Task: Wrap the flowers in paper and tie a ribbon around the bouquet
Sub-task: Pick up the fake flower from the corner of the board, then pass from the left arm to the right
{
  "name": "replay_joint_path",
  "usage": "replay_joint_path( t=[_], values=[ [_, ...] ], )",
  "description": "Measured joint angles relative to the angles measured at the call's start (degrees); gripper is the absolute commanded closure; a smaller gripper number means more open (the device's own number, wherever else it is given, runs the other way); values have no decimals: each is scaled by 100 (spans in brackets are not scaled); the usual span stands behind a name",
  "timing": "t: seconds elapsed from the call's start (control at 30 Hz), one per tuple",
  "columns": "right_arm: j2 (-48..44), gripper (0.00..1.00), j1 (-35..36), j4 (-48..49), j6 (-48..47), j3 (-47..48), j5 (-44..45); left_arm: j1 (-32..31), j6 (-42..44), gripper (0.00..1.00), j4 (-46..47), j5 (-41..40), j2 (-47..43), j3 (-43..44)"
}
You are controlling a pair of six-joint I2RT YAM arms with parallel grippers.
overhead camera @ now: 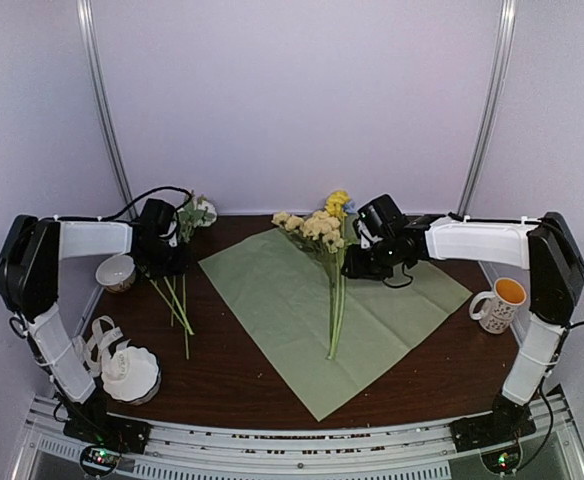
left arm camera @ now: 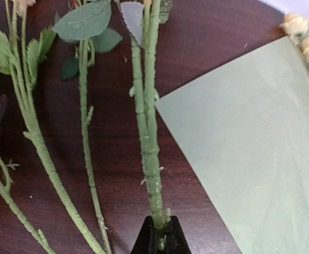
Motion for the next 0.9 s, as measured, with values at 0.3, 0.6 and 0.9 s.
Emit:
replay_joint_path(
  t=[0.3, 0.6, 0.9],
  values=[
    [-658, 60, 114, 256, -297, 4, -173, -282, 249, 100, 1576, 407, -2203, -876],
    [-1613, 53, 820, 2212, -691, -46, -1576, -1685, 1121, 100, 3077, 1633, -3458, -1102],
    [-1327, 33, 1401, 3652, -525, 839, -2476, -2435, 1322, 100, 3672, 2603, -3442, -1097]
  ],
)
